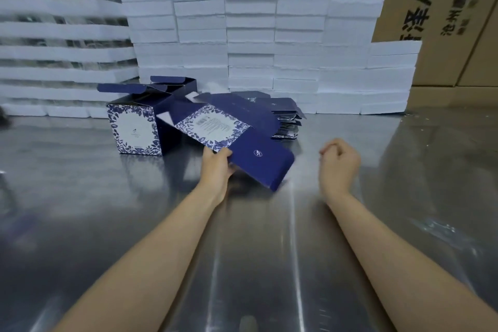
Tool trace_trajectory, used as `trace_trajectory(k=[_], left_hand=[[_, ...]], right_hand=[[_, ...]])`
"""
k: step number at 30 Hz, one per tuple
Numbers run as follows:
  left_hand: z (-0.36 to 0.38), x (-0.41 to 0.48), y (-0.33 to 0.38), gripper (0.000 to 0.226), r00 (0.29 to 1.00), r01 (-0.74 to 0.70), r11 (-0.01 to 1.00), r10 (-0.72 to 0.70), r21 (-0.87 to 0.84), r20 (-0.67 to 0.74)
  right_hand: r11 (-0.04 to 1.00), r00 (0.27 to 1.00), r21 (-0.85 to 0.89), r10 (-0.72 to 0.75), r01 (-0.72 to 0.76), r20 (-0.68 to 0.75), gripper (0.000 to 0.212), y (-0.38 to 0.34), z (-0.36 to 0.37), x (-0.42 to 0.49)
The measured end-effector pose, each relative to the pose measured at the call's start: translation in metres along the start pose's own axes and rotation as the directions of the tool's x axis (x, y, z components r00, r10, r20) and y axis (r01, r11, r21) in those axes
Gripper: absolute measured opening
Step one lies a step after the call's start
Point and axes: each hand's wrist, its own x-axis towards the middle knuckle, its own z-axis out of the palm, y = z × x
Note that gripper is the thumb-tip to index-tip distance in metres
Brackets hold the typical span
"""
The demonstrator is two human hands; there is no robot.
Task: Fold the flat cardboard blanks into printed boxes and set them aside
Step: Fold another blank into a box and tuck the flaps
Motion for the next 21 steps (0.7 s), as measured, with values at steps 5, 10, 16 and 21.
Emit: trace_trajectory(k=[5, 10, 16, 21], left_hand=[[-0.016, 0.011, 0.010, 0.030, 0.998, 0.043, 0.993, -0.039, 0.109, -0.040], [-0.023, 0.019, 0.010, 0.046, 0.968, 0.059, 0.927, -0.144, 0.371, 0.206], [-0.015, 0.012, 0.007, 0.027, 0.932, -0.040, 0.846, -0.160, 0.531, 0.325], [-0.015, -0.001, 0.006, 0.039, 0.889, -0.158, 0.747, -0.176, 0.646, 0.422]], right_hand=[[0.830, 0.903, 0.359, 0.416, -0.427, 0.111, 0.021, 0.013, -0.014, 0.037], [0.713, 0.753, 0.361, 0.355, -0.602, 0.554, 0.045, 0.007, -0.009, 0.030], [0.821, 0.860, 0.439, 0.114, -0.364, 0.498, 0.054, -0.009, 0.000, 0.022], [0.966, 0.806, 0.259, -0.153, 0.000, 0.572, 0.041, -0.024, 0.006, 0.001]])
